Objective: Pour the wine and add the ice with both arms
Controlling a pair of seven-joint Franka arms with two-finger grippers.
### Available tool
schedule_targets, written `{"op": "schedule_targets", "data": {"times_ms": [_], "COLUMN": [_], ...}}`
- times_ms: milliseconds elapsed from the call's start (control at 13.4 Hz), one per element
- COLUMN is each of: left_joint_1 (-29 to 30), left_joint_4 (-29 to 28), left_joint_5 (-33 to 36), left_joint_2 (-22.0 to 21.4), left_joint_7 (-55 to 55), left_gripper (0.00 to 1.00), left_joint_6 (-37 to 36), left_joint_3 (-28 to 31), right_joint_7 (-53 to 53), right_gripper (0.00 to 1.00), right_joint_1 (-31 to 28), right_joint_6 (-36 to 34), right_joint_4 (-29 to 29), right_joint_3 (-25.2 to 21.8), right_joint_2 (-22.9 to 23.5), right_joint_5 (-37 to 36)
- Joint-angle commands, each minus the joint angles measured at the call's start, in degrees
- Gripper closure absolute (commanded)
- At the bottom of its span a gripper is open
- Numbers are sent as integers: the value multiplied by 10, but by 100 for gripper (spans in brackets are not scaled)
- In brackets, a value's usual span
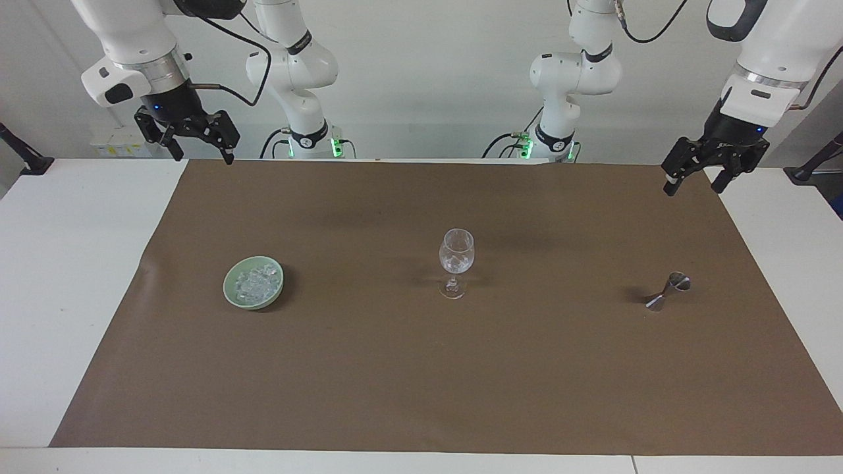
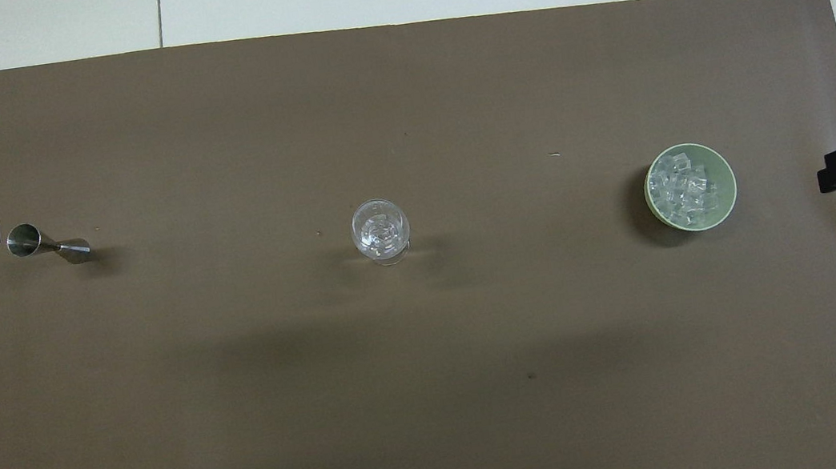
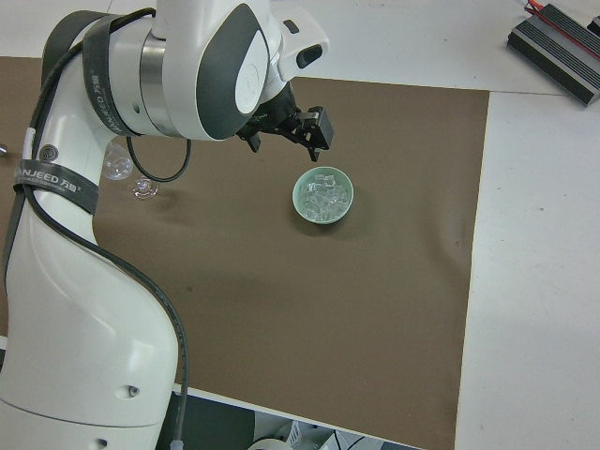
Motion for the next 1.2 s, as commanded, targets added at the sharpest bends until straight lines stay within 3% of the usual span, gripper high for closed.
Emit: {"op": "schedule_targets", "data": {"times_ms": [0,1123], "left_joint_1": [15,95], "left_joint_4": [-11,3], "left_joint_5": [12,25], "left_joint_2": [-8,17], "left_joint_7": [8,19], "left_gripper": [0,0], "left_joint_6": [-13,-47], "left_joint_3": [-12,-97], "right_joint_7": [11,10], "right_gripper": [0,0], "right_joint_1": [0,0], "right_joint_6": [12,12], "right_joint_4": [-21,-22], "right_joint_3": [-2,-3], "right_joint_2": [-17,-17], "right_joint_5": [8,8]}}
